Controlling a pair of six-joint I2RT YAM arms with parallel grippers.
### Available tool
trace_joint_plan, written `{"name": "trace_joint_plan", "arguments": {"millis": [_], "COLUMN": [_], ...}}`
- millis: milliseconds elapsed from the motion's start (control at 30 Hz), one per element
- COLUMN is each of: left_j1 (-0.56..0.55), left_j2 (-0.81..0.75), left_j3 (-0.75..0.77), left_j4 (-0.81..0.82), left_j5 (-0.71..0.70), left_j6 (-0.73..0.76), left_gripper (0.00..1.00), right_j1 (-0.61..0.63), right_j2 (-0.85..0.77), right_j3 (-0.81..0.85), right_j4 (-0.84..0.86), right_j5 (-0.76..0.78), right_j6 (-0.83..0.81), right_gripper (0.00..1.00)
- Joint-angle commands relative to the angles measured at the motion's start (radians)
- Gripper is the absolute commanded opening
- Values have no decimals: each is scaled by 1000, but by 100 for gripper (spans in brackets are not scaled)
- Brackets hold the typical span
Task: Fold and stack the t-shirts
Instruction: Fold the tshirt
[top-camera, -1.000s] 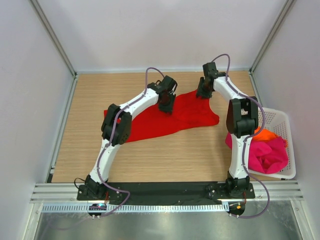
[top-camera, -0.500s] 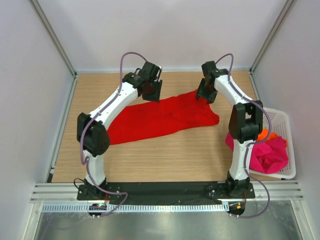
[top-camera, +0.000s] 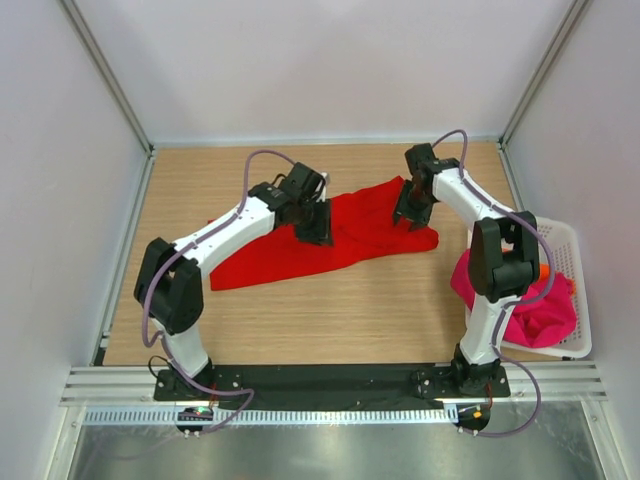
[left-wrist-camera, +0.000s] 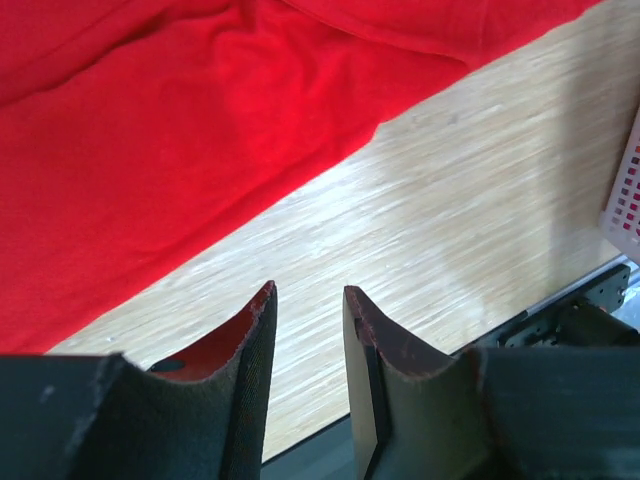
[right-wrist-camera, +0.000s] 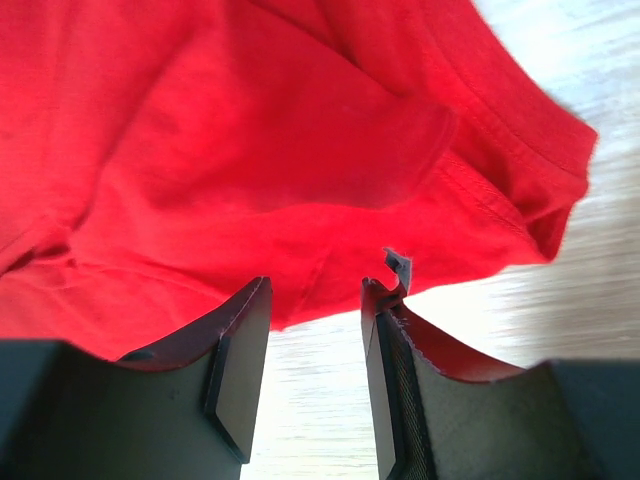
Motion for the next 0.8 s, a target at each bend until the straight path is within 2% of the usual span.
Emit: {"name": "trace_joint_plan", "arguments": {"millis": [0, 167, 367, 433, 600, 767], "left_j1": [2, 48, 94, 106, 140, 220], "left_j2": [-6, -1, -57, -74, -72, -26], "left_j3": [13, 78, 49, 6, -42, -20], "left_j4": [64, -71, -114, -102, -91, -74], "left_j5": [-21, -117, -181, -183, -211, -195], "left_j6": [-36, 69, 194, 216, 248, 271], "left_gripper": [34, 35, 35, 35, 35, 39], "right_j1": [-2, -2, -14, -34, -77, -79], "right_j2": [-55, -32, 65, 105, 278, 360], "right_j3": [-44, -146, -131, -91, 130, 369], "right_j4": [40, 144, 217, 229, 163, 58], "right_j5": [36, 23, 142, 168, 238, 383], "right_j6": [27, 253, 314, 289, 154, -86], "right_gripper": [48, 53, 54, 54, 54, 55]}}
